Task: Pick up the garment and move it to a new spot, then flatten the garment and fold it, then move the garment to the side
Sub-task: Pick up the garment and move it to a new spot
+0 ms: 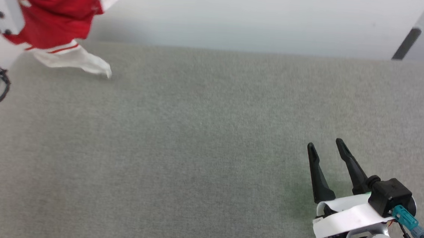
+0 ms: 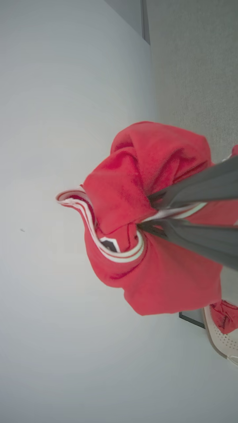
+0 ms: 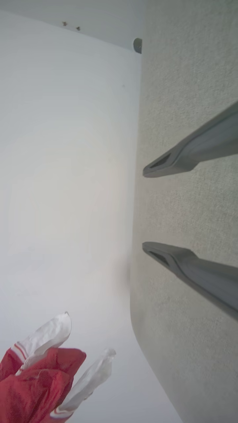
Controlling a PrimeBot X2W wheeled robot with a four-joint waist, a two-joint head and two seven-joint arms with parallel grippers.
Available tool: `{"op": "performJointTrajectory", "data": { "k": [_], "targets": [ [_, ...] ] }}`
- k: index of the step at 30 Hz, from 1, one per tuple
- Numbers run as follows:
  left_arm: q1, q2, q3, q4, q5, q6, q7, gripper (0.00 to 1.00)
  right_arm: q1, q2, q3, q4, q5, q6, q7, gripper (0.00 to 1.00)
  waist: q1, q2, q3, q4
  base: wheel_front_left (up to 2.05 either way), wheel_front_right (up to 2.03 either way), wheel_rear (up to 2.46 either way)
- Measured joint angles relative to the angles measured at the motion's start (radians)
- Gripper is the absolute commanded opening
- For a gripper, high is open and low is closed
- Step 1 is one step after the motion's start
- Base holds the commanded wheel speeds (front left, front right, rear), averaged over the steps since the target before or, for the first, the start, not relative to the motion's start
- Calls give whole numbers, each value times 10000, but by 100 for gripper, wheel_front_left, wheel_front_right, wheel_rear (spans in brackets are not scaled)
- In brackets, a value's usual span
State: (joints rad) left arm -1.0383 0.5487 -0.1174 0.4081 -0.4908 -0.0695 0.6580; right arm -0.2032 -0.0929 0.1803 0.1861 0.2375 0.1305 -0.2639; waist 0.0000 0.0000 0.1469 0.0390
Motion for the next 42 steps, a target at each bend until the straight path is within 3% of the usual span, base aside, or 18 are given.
{"op": "performJointTrajectory", "data": {
  "k": [11, 19, 27, 33, 42],
  "targets": [
    [619, -502, -769, -1475, -188, -140, 589, 0, 405, -63, -654, 138, -59, 2, 0, 100, 0, 0, -1251, 12, 0, 0, 0],
    [1618, -995, -1260, -3239, -552, 251, 1634, 0, 700, -305, -1862, 330, -274, 2, 0, 100, 0, 0, -1378, -878, 0, 0, 0],
    [2656, -1513, -2065, -4571, -777, 520, 2437, 0, 757, -142, -2734, 332, -395, 2, 0, 100, 0, 0, -1152, -1957, 0, 0, 0],
    [3784, -1670, -2773, -4466, -899, 422, 2715, 0, 755, 171, -2736, 314, -472, 2, 0, 100, 0, 0, -787, -2690, 0, 0, 0],
    [4820, -1699, -3503, -3005, -1183, -25, 2759, 0, 559, 364, -2481, 523, -257, 2, 0, 100, 0, 0, -57, -3369, 0, 0, 0]
  ]
}}
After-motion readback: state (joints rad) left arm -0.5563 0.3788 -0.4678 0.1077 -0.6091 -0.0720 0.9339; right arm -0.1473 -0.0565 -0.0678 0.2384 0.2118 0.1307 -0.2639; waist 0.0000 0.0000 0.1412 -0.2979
